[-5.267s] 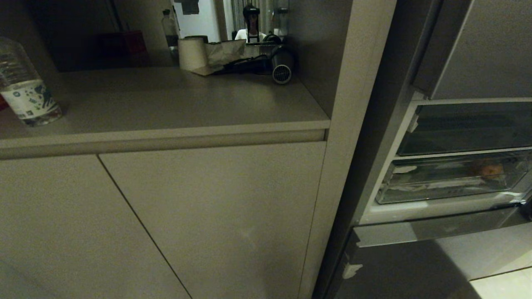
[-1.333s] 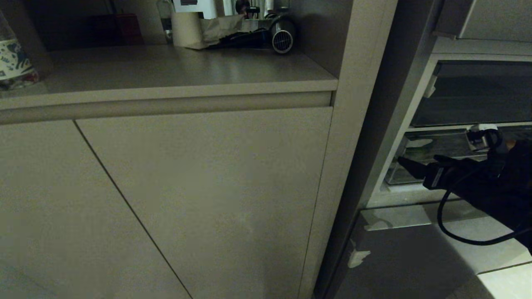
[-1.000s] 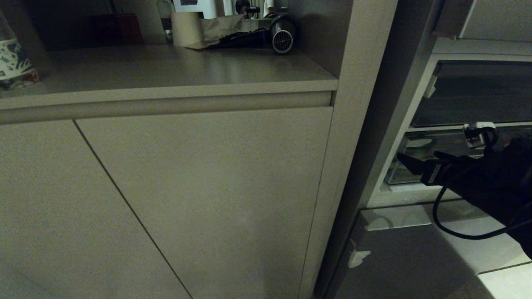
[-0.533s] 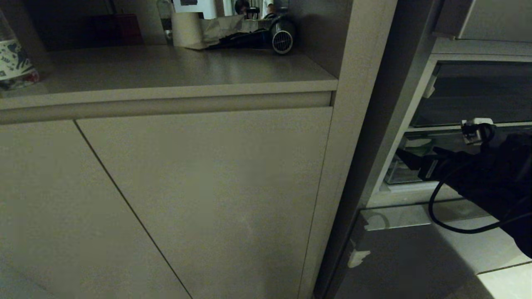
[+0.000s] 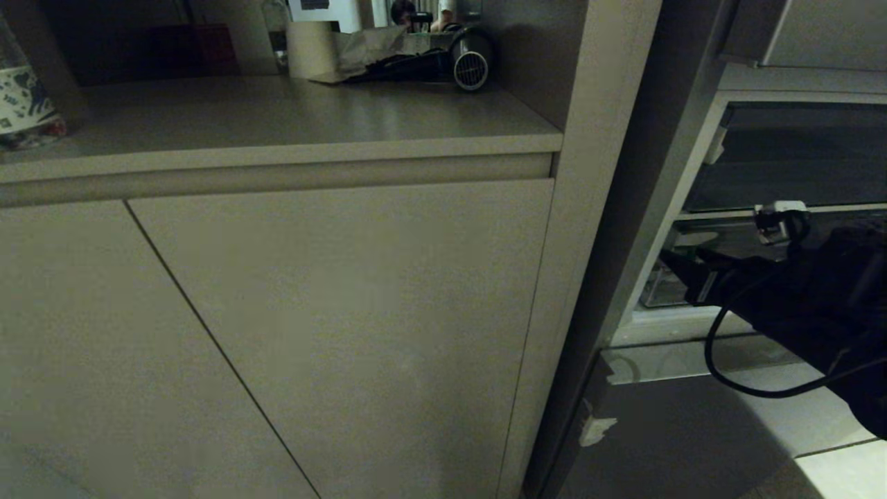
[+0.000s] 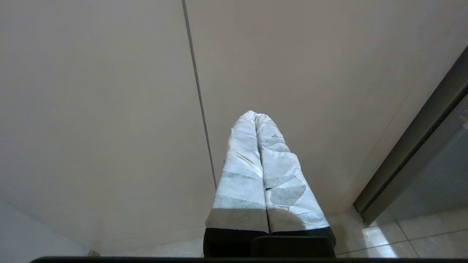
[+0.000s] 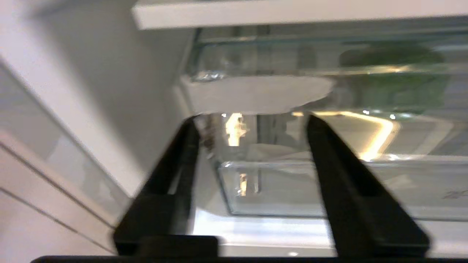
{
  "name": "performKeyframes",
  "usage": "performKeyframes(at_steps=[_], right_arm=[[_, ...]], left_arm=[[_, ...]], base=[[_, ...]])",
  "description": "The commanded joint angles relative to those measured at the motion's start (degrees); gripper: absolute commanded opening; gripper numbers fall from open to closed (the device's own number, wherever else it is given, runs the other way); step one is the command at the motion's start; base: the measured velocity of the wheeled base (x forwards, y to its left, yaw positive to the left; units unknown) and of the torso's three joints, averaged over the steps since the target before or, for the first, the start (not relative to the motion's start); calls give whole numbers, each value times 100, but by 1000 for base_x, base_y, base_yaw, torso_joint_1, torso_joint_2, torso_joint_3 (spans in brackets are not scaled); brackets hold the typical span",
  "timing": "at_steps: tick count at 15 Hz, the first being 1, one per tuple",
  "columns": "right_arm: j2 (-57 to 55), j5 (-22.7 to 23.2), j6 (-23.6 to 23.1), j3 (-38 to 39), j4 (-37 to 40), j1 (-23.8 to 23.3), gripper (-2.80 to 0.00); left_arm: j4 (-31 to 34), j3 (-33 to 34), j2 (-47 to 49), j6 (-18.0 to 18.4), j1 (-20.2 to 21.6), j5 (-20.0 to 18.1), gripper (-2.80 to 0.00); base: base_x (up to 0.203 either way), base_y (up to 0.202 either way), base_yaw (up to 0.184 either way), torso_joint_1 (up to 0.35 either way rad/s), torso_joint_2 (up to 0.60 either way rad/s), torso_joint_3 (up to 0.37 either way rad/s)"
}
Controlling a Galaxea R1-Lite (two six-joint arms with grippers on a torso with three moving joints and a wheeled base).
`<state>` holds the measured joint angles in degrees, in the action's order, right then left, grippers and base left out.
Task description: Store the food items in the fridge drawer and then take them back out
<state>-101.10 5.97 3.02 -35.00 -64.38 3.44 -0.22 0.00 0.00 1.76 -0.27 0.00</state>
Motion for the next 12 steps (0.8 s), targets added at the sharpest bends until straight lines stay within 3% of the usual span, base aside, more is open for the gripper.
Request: performKeyframes(at_steps=[1, 4, 12], right_arm=[[-78, -27, 5, -15, -31, 184, -280], [-165, -325, -3, -60, -31, 359, -280], [440, -365, 18, 442, -31, 366, -280]], left_arm=[[2, 0, 9, 0, 0, 0, -280], [-4, 0, 9, 0, 0, 0, -280], [-4, 0, 9, 0, 0, 0, -280]], base=[[0, 0, 0, 0, 0, 0], [0, 0, 0, 0, 0, 0], [0, 0, 0, 0, 0, 0]])
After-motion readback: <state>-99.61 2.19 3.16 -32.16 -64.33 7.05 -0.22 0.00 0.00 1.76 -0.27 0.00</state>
